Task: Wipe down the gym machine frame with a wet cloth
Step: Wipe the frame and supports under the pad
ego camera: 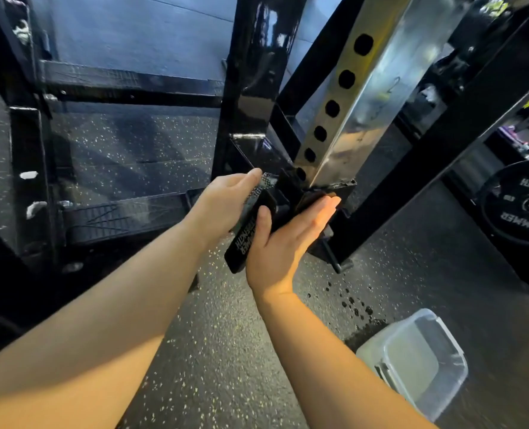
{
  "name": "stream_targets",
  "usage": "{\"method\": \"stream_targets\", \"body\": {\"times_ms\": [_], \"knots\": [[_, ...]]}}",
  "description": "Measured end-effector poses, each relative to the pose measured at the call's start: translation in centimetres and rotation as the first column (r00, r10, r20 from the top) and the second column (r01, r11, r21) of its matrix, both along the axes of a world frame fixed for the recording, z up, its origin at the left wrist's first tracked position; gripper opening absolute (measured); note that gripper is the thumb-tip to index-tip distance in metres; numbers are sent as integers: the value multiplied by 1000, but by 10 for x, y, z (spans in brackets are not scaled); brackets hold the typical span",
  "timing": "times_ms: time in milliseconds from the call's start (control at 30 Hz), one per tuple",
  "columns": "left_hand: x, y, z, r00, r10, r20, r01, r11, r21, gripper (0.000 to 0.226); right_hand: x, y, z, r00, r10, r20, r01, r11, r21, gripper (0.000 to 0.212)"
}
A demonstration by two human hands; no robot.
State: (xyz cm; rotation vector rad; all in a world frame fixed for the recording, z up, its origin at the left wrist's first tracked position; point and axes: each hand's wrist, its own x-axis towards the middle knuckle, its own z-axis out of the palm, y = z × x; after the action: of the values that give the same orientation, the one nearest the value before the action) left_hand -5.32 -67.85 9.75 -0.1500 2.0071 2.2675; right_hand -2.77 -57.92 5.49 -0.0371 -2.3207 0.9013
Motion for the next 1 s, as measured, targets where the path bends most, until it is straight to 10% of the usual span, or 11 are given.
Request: {"method": "stream_targets", "body": {"times_ms": [233, 567, 833, 1000], "knots": [[9, 28, 19, 994, 86, 69, -100, 967, 233, 34, 10, 8, 10, 991, 109, 74, -107, 993, -40, 78], [33, 37, 7, 899, 293, -325, -353, 924, -144, 20, 19, 37, 40, 984, 155, -88, -172, 957, -235, 50], [26, 26, -6, 494, -287, -821, -432, 738, -518, 20, 18, 35, 37, 985, 166, -52, -173, 959, -226, 64], [20, 36, -2, 697, 40, -716, -482, 765, -426, 30, 20, 27, 44, 986, 161, 28, -145, 938, -314, 62]]}}
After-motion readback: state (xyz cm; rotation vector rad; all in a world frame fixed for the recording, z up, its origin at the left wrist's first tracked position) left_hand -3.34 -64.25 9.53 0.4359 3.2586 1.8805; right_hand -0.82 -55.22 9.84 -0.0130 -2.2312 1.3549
